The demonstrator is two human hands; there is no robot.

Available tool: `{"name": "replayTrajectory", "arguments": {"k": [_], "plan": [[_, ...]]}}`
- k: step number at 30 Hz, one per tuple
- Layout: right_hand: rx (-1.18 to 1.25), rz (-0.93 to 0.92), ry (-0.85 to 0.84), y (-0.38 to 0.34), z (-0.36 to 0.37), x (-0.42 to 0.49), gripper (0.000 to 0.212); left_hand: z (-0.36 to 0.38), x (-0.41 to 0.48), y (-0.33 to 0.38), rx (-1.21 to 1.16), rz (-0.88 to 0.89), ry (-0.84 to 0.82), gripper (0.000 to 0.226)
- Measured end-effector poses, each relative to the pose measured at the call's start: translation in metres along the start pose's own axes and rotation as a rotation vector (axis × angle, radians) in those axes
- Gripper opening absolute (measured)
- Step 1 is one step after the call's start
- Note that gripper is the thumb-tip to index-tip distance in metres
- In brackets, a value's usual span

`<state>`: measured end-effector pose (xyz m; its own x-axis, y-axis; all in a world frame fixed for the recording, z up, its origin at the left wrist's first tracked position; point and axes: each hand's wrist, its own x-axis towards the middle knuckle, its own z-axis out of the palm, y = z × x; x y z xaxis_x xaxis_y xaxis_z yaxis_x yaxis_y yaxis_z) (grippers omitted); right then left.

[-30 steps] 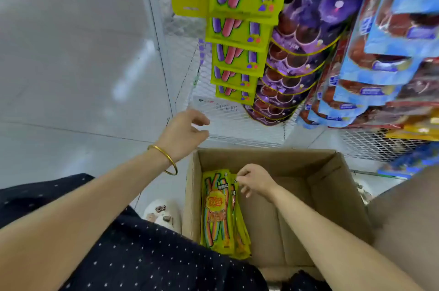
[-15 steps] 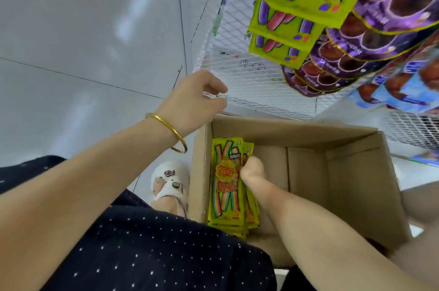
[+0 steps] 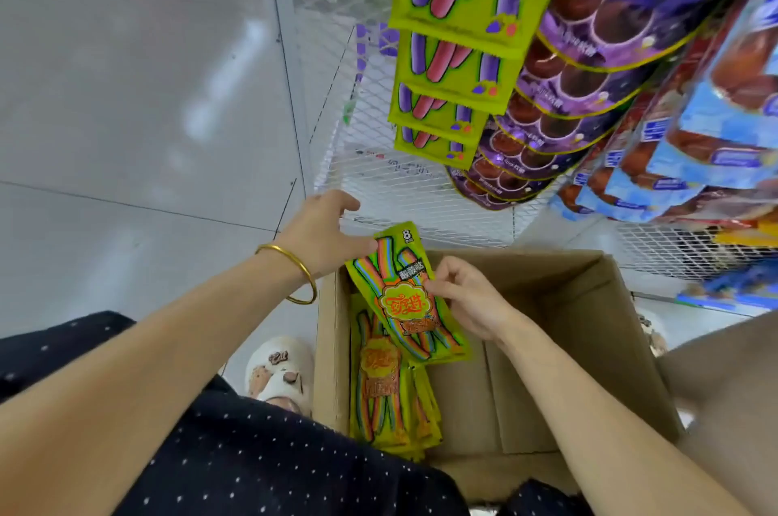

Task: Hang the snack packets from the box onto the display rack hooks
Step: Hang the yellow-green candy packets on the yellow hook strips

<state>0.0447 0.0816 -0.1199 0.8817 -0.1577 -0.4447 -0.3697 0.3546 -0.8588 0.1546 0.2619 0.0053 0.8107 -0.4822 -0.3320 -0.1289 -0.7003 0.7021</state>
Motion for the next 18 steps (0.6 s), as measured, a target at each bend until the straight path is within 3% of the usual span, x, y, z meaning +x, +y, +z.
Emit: {"name": "replayTrajectory", "arguments": {"k": [2,4,6,8,10,13,15,18], "plan": [[0.025,-0.087,-0.05,-0.04,0.004,-0.012,0.029,0.002,-0.004,0.011,0.001,0.018,0.005,0.067],[-0.022,-0.214,-0.057,-0.075,0.013,-0.025,0.029,-0.003,-0.007,0.027,-0.071,0.058,0.093,0.051],[-0.15,-0.353,0.019,-0.101,0.023,-0.036,0.03,-0.017,-0.01,0.044,-0.233,0.101,0.183,0.027],[-0.269,-0.514,0.112,-0.121,0.037,-0.05,0.038,-0.035,-0.014,0.057,-0.372,0.133,0.226,0.019],[-0.436,-0.729,0.154,-0.143,0.057,-0.063,0.044,-0.053,-0.02,0.068,-0.422,0.176,0.207,0.014],[-0.698,-0.984,0.181,-0.174,0.092,-0.068,0.029,-0.081,-0.024,0.082,-0.469,0.256,0.152,0.005],[-0.71,-1.045,0.23,-0.195,0.111,-0.065,0.03,-0.103,-0.024,0.095,-0.53,0.294,0.197,0.008],[-0.723,-1.061,0.284,-0.219,0.125,-0.06,0.041,-0.131,-0.01,0.114,-0.56,0.393,0.456,0.011]]}}
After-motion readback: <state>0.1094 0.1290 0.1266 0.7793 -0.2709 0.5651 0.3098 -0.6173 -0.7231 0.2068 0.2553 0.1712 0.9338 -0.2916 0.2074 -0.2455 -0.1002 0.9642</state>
